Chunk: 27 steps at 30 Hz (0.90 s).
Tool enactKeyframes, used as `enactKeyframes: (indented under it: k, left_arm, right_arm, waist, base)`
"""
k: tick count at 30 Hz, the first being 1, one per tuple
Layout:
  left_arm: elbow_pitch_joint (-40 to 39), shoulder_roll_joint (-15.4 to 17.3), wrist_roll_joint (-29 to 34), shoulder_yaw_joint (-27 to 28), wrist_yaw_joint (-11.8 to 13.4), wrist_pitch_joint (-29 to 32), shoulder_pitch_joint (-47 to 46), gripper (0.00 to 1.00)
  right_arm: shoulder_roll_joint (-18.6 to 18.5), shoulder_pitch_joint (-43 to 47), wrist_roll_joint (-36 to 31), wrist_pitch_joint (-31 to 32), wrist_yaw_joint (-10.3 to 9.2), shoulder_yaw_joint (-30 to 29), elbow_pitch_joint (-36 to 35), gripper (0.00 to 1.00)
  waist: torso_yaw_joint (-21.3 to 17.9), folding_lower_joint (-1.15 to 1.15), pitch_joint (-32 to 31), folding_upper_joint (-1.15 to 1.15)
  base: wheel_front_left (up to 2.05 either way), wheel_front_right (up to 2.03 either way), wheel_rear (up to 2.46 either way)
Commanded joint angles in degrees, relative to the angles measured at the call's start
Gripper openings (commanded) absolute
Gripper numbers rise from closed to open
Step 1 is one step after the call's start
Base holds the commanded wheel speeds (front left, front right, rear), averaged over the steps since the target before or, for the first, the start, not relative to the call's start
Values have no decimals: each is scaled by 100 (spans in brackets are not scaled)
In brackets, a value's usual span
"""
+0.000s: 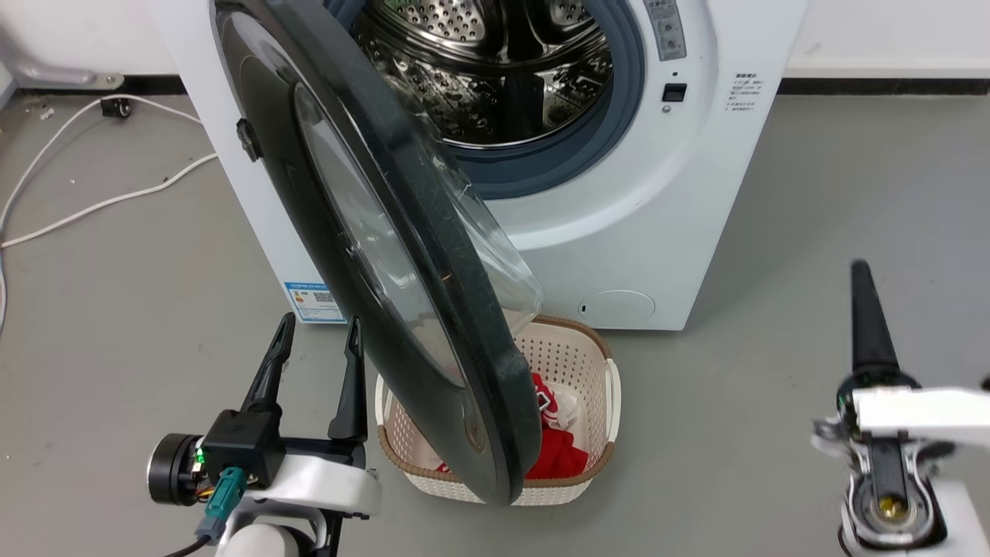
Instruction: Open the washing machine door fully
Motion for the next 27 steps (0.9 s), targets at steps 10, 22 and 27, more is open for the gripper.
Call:
enactKeyframes:
  k: [10, 22, 27]
  left_arm:
    - [-3, -3, 46, 128, -20, -14, 117, 100]
    - [-44, -4, 59, 142, -23, -14, 76, 100]
    - [-36, -4, 58, 107, -40, -14, 28, 100]
  right_arm:
    - [-102, 777, -3839, -703, 0, -442, -1112, 100]
    - [37, 1349, -7202, -570, -2, -54, -2005, 100]
    - [42, 1306, -7054, -581, -2, 56, -1718, 100]
  waist:
    - [-98, 0, -84, 0]
    - [-90, 0, -59, 0]
    - [-73, 0, -24, 0]
  base:
    - [0, 0, 0]
    - [0, 0, 0]
    - [0, 0, 0]
